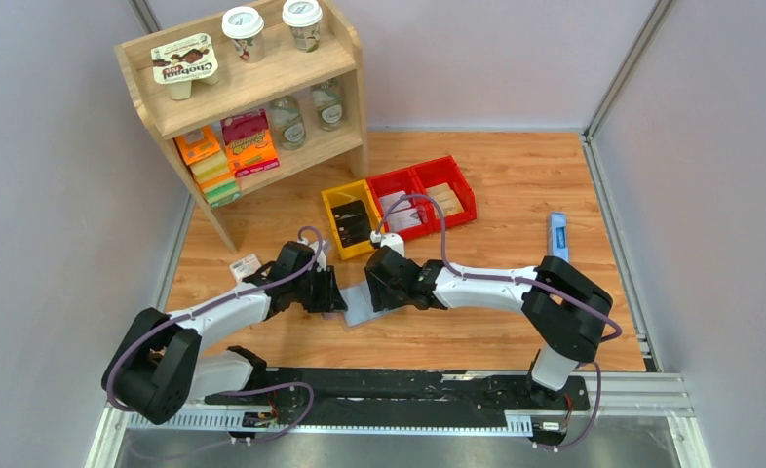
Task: Take the credit cards out of the card holder
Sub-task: Remove the credit card from the card holder.
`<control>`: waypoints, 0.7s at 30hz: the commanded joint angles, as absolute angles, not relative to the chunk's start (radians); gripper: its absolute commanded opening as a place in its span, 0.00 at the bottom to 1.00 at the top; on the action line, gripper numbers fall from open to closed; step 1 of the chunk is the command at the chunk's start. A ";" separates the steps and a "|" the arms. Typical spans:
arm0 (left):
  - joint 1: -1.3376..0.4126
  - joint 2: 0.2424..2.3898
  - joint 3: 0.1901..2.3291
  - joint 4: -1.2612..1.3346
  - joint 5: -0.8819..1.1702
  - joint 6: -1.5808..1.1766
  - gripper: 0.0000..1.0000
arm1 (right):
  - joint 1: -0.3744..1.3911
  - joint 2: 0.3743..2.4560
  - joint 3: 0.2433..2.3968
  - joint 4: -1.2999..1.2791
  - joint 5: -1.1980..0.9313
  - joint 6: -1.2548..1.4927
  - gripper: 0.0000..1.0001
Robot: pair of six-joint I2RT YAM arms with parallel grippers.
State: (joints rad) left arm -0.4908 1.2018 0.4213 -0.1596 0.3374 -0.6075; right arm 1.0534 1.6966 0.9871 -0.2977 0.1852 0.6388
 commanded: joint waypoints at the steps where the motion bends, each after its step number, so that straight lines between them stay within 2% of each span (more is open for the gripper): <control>1: -0.512 1.253 0.405 -0.169 0.287 -0.607 0.30 | 1.066 1.692 1.032 -0.276 0.176 0.634 0.51; 6: -0.514 1.256 0.402 -0.163 0.290 -0.611 0.19 | 1.071 1.680 1.045 -0.290 0.176 0.627 0.43; 9: -0.514 1.259 0.403 -0.158 0.291 -0.612 0.12 | 1.072 1.672 1.051 -0.295 0.176 0.626 0.44; 16: -0.515 1.267 0.399 -0.149 0.301 -0.617 0.07 | 1.080 1.669 1.057 -0.266 0.132 0.608 0.48; 20: -0.515 1.266 0.394 -0.141 0.304 -0.621 0.07 | 1.085 1.680 1.051 -0.183 0.017 0.574 0.48; 21: -0.514 1.266 0.393 -0.138 0.305 -0.624 0.06 | 1.085 1.687 1.051 -0.157 -0.065 0.571 0.50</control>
